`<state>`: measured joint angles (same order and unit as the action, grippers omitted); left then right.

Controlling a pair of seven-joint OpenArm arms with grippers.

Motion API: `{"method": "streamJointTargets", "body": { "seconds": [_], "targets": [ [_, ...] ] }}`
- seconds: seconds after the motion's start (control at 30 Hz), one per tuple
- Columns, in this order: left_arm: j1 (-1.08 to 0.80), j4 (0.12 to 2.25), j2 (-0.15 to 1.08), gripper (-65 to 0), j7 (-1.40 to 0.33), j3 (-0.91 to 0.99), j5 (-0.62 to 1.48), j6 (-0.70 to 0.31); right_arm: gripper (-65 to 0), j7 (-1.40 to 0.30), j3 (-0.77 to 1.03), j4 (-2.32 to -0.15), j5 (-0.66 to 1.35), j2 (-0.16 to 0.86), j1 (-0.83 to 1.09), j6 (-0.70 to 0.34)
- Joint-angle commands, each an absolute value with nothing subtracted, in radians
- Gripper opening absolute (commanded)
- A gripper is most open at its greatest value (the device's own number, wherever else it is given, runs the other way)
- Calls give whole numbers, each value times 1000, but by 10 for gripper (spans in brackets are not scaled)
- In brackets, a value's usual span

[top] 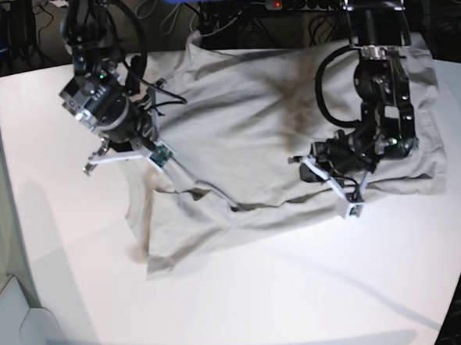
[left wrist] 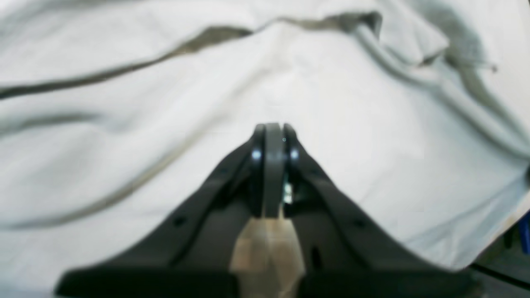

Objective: Layout the t-shirt on the table in an organized manner, then fold the t-shirt properly
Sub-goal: 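Grasp the shirt fabric with both grippers and pull it flat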

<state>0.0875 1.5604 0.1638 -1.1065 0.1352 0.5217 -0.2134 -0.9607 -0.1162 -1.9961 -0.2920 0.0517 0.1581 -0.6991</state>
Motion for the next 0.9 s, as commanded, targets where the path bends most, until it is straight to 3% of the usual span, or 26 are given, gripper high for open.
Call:
{"method": "streamJointTargets", "body": {
  "seconds": [0.0,0.2,0.47,0.6,0.77,0.87],
  "targets": [
    [85,1595,183,-650,-1107,143,530,-214,-650,-960,-116,-2015,-291,53,127,-698],
    [8,1604,246,-650,-1101,148,518,-214,-650,-1056,-122,-2011,-291,82,58,-698],
    [-24,1555,242,-650,-1024,148,364,-217,-638,-1069,-191,-2009,-291,85,99,-698],
    [-24,1501,248,-650,-984,148,366,-220,-530,-1070,-214,-2009,-291,85,116,-698],
    [-28,1474,251,-650,-974,148,361,-223,-325,-1070,-219,-2015,-291,87,120,-698],
    [-28,1465,266,-650,-972,150,361,-223,-266,-1067,-214,-2026,-292,110,105,-698]
  ]
}}
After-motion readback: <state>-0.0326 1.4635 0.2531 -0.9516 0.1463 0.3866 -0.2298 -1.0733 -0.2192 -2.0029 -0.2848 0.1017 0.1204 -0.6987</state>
